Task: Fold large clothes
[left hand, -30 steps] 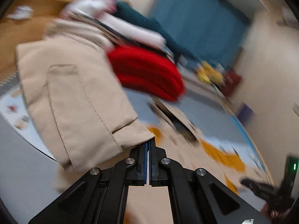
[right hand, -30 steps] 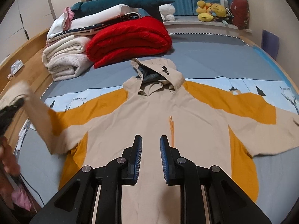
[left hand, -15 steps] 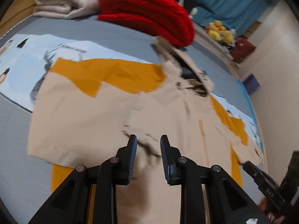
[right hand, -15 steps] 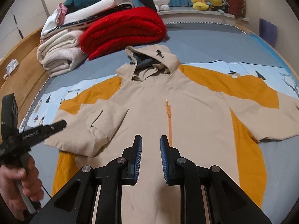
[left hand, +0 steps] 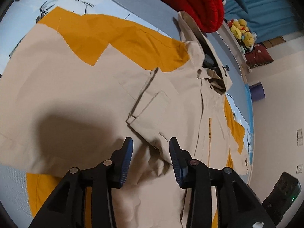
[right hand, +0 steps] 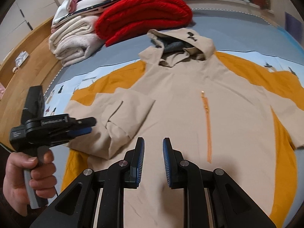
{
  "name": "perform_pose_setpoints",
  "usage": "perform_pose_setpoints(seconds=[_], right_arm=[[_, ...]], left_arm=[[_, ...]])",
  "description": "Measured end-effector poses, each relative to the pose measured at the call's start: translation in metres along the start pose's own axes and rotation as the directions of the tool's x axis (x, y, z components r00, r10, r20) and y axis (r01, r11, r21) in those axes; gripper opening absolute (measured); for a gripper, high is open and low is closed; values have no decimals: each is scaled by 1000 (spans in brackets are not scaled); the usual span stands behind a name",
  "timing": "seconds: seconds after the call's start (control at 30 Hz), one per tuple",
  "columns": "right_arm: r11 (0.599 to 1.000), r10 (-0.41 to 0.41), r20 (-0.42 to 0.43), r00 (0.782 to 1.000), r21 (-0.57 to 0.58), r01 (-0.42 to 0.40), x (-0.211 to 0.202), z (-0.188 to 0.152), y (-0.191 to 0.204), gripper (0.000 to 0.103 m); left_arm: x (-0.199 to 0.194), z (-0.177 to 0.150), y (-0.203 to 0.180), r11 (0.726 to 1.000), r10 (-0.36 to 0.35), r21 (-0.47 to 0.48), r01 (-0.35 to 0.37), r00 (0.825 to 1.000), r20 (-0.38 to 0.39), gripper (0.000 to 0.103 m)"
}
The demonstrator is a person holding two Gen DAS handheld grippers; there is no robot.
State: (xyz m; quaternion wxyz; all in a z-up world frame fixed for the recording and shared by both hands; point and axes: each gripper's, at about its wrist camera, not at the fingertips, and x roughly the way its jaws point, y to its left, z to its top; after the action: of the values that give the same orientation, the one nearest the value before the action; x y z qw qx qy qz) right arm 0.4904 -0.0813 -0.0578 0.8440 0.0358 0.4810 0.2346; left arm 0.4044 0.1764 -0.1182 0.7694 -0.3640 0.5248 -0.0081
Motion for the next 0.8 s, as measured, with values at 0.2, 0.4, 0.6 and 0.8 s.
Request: perform_pose_setpoints(seconds=[0.2,0.4,0.6,0.8], right_arm=[[997,35,-1,999,-75,-35,9,5,14,22],[988,65,-10,998,-137,-65,16,8,25,24],[988,94,-50,994,-122,-100,31,7,24,37],[993,94,-96,991,-60,-100,49,5,15,47]], left_arm=[[19,8,8,1000,3,-30,-4,999,-40,38],[20,12,-3,999,-36,3,36,999,-21,4],[2,-2,-64,919,-300,238,316,949,-102,2],[4,-15,-80,894,-277,319,314,948,-158,3]])
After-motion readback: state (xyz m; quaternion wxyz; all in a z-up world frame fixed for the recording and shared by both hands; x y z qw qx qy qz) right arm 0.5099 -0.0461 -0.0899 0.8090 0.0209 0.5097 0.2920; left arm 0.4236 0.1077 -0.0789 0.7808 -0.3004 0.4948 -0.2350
